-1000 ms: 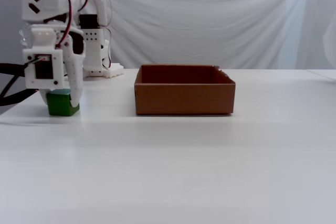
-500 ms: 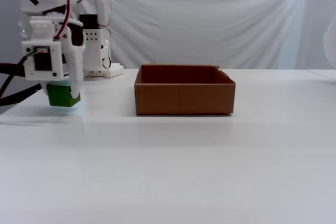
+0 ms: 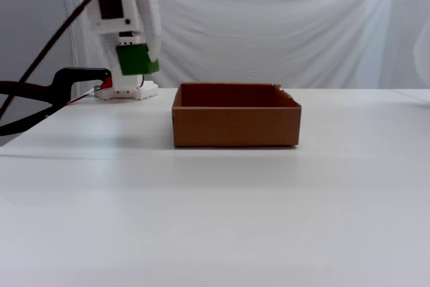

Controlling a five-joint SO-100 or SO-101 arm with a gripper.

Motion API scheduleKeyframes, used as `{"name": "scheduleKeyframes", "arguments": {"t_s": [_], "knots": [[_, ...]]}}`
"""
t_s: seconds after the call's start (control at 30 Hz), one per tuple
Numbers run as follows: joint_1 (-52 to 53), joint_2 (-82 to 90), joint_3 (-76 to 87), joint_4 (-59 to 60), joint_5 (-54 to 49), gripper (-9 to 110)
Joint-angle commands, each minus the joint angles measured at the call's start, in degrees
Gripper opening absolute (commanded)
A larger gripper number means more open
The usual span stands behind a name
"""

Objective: Grasp a green cube and put it in a box.

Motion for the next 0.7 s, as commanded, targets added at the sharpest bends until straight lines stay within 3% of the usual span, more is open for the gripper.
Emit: {"name": "scheduleKeyframes", "arguments": {"t_s": [0.0,0.3,0.67], "knots": [[-6.59,4.13,-3.87,1.58,2.20,10],[-20.13,-4.39,-6.94,4.04,8.09,10],[-22.76,-20.39,-11.69,1.58,8.70,10]]}}
